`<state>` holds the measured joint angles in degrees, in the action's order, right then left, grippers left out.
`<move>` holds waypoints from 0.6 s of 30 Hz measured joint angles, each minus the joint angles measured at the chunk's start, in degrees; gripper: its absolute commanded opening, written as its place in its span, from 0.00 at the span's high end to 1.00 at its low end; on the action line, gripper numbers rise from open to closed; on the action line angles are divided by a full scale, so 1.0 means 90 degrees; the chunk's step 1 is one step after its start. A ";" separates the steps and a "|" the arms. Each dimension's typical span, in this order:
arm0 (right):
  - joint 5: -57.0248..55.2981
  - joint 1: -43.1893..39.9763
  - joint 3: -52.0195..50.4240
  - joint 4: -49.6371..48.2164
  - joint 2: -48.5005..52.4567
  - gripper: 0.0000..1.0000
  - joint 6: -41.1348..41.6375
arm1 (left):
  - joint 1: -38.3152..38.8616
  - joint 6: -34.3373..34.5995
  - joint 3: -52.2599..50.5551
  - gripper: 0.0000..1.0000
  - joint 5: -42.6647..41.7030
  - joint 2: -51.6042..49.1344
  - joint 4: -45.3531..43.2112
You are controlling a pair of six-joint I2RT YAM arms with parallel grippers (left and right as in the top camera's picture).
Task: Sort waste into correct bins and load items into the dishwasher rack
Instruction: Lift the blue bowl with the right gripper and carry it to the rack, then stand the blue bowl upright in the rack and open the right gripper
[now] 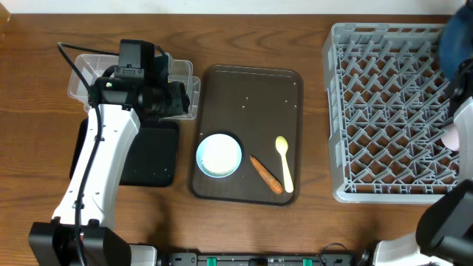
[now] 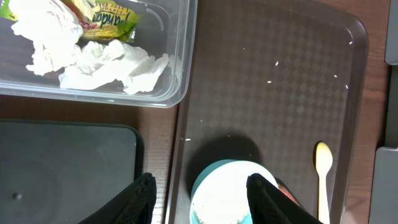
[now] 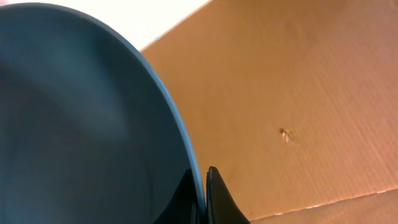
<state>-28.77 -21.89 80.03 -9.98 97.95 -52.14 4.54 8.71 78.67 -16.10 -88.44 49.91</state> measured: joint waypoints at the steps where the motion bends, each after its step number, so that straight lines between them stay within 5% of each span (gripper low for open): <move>1: -0.0005 -0.0066 0.0000 -0.0109 0.0083 0.99 -0.0112 | 0.0000 0.0000 0.0000 0.50 0.0002 0.0000 0.0002; 18: -0.0039 -0.0495 0.0007 -0.1202 0.1166 0.99 -0.1202 | 0.0000 0.0000 0.0000 0.50 0.0002 0.0000 -0.0002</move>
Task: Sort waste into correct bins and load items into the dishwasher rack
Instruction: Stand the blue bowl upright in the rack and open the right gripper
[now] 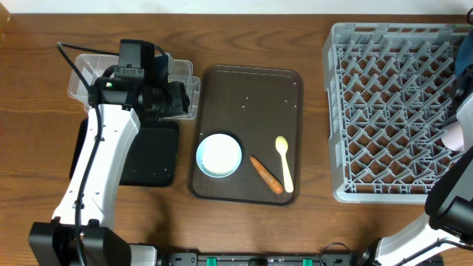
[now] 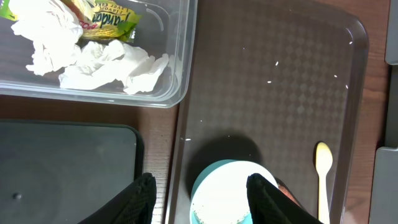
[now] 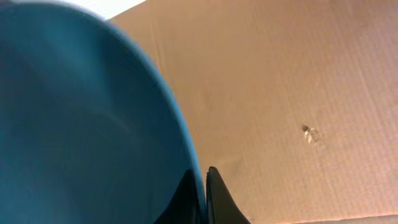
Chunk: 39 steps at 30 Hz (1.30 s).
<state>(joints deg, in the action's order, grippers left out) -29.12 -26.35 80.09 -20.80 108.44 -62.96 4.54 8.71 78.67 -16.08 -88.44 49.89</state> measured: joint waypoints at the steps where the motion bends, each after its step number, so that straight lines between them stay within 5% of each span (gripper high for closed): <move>1: -0.0029 0.0000 0.0000 0.0012 0.0024 0.99 -0.0034 | 0.0000 0.0000 0.0000 0.50 -0.0002 0.0000 -0.0002; 10: 0.0010 -0.0017 0.0007 -0.0481 0.0197 0.99 -0.0085 | 0.0000 0.0000 0.0000 0.50 -0.0002 0.0000 -0.0085; 20: -0.0019 0.0153 0.0243 0.0680 0.0121 0.99 0.0260 | 0.0000 0.0000 0.0000 0.50 0.0000 0.0000 -0.0090; 28: -0.0311 0.0384 0.0316 0.1931 0.0024 0.79 0.0967 | 0.0000 0.0000 0.0000 0.50 -0.0002 0.0000 -0.0087; 39: -0.0430 0.0816 0.0085 0.2905 0.0226 0.23 0.1906 | 0.0000 0.0000 0.0000 0.50 -0.0002 0.0000 -0.0087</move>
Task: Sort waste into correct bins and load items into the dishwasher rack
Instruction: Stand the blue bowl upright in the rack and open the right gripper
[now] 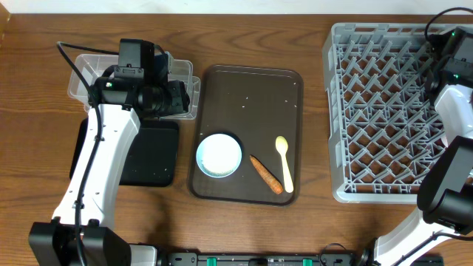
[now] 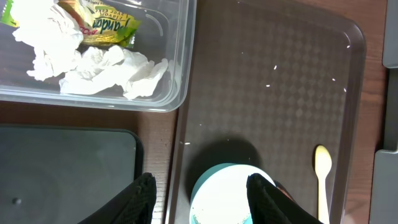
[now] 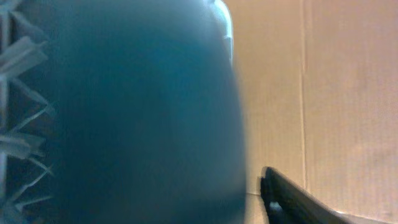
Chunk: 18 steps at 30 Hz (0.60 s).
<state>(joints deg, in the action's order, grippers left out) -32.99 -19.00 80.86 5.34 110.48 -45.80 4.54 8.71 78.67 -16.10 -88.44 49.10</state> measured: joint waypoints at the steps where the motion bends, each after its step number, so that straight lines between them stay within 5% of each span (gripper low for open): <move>1: -0.0049 0.0000 0.0000 -0.0075 0.0000 0.22 0.0066 | 0.0000 0.0002 0.0000 0.50 0.0000 0.0000 0.0000; 10: -0.0138 0.0000 -0.0005 -0.0163 -0.0287 0.13 0.0639 | 0.0000 0.0000 0.0000 0.50 0.0000 0.0000 0.0000; 18: 0.2465 0.0007 0.0000 0.1447 -0.1566 0.19 0.1214 | 0.0000 0.0000 0.0000 0.50 0.0000 0.0000 0.0000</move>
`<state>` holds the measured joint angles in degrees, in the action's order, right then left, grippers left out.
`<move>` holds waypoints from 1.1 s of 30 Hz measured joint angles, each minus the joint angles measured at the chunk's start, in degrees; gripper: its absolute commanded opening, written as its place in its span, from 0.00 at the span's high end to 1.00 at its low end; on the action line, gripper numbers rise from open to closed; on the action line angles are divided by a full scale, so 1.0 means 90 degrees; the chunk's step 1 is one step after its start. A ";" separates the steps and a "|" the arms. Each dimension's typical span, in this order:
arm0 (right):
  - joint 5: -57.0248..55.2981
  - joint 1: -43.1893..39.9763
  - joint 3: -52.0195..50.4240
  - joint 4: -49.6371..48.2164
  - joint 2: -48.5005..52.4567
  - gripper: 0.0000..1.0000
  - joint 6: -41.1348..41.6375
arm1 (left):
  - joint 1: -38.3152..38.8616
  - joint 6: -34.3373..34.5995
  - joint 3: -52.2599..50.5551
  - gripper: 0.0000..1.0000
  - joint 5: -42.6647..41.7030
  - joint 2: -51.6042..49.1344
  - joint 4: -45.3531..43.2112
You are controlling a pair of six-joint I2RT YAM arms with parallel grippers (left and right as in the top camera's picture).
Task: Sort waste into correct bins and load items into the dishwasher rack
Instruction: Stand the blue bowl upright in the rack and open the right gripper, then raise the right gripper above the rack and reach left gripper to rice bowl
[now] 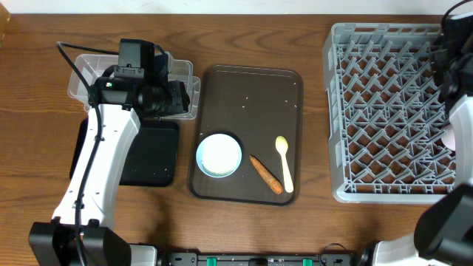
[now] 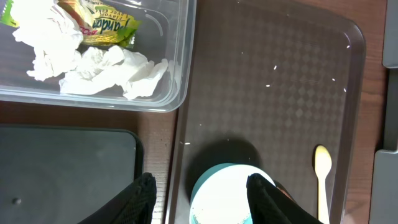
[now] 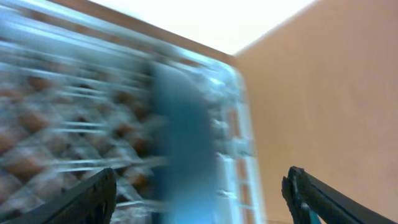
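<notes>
A blue plate, blurred, stands on edge in the grey dishwasher rack near its far right side. My right gripper is open, fingers wide apart on either side of the plate and not touching it. On the brown tray lie a light-blue bowl, a carrot and a yellow spoon. My left gripper hangs open and empty above the tray's left edge, with the bowl below it.
A clear bin holding crumpled tissue and a yellow wrapper sits left of the tray. A black bin lies in front of it. The right arm reaches over the rack's far right corner.
The blue plate filled the right wrist view, close against the gripper. Now it stands in the rack and the right fingers are spread wide, drawn back from it. The left arm has not moved.
My right gripper was shut on the blue plate's rim beyond the rack's right side, and still held it a moment later. Then the plate was at the rack. Now it stands in the rack, let go. The left gripper stayed open over the tray throughout.
</notes>
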<state>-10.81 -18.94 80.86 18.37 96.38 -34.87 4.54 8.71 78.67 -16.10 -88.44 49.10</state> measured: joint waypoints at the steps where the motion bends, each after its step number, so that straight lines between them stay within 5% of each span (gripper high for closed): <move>1: 0.0444 0.0017 0.0002 0.0219 -0.0085 0.19 0.0061 | 0.0000 0.0000 0.0000 0.50 0.0000 0.0000 0.0000; 8: 0.2229 0.0571 0.0002 0.1188 -0.0117 0.21 0.0430 | 0.0000 -0.0005 0.0000 0.45 0.0002 0.0000 0.0000; 20: 0.3592 0.2091 0.0002 0.1858 -0.0114 0.15 0.1515 | 0.0000 0.0000 0.0000 0.45 0.0000 0.0000 0.0187; 33: 0.3859 0.3674 0.0002 0.2076 -0.0012 0.14 0.2004 | 0.0049 0.0002 0.0000 0.45 0.0007 0.0000 0.0629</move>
<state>23.92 14.13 80.88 37.06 96.27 -16.84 4.97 8.73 78.67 -16.03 -88.44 54.76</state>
